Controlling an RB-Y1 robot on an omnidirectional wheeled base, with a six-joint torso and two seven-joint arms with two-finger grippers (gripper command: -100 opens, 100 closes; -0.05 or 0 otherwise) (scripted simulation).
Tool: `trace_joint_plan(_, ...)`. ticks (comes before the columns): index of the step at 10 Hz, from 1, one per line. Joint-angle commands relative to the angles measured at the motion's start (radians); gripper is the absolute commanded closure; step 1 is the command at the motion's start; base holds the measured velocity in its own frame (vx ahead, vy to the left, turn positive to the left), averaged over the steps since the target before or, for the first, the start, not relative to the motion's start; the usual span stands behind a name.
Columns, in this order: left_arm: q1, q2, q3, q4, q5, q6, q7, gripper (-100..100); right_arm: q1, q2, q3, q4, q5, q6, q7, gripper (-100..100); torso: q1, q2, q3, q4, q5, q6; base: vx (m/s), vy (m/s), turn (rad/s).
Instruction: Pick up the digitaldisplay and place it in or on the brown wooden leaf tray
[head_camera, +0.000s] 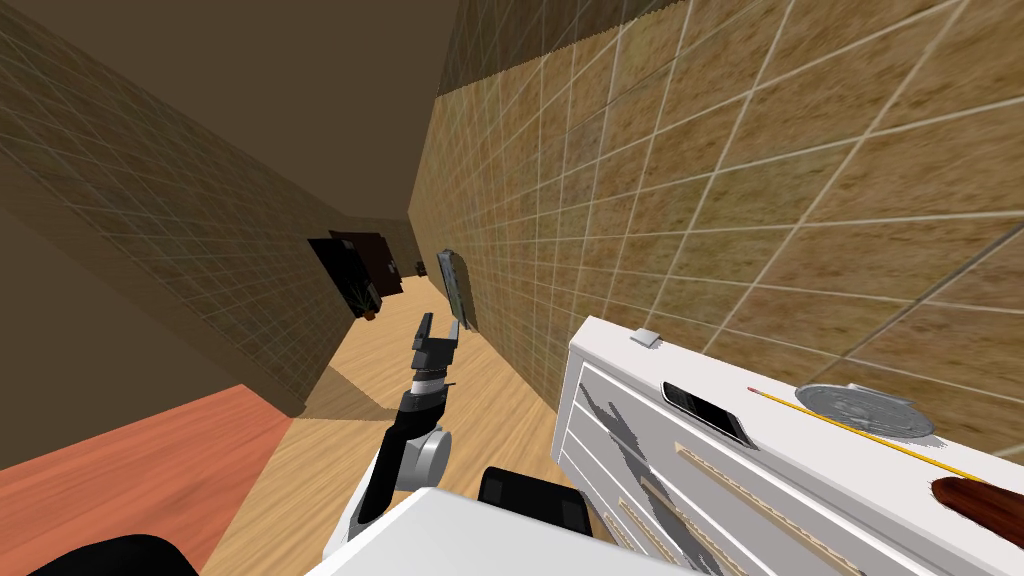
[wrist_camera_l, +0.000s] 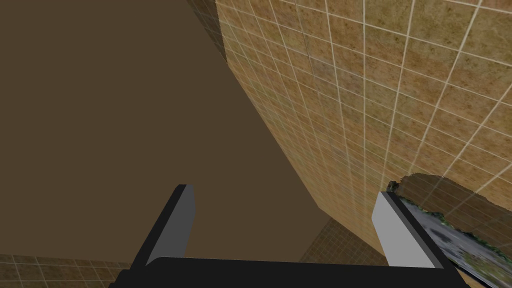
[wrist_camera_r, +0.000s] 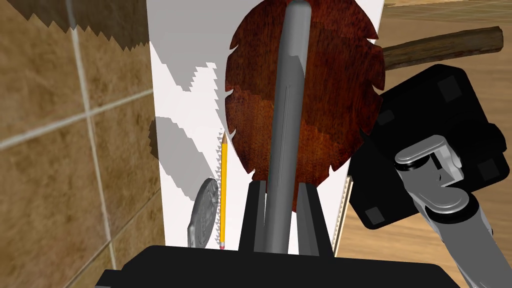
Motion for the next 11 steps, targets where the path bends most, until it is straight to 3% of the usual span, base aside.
trace_joint_plan(1,0.000,0.000,0.000,0.000,0.000,0.000,0.000,0,0.000,0.000,0.000,0.000,0.000,0.000,0.000,100,0.000,0.000,0.000,0.000,0.000,0.000,-0.018,0.005,0.050)
trace_joint_plan(8,0.000,0.000,0.000,0.000,0.000,0.000,0.000,0,-0.001,-0.004,0.000,-0.006,0.016,-0.018,-0.001,100,-0.001,0.001,0.001,0.001,0.001,0.000,-0.010,-0.032,0.010)
trace_joint_plan(11,0.000,0.000,0.000,0.000,0.000,0.000,0.000,0,-0.003,-0.012,-0.001,-0.019,0.050,-0.081,-0.004,100,-0.002,0.004,0.003,0.002,0.001,0.001,-0.039,-0.071,0.055)
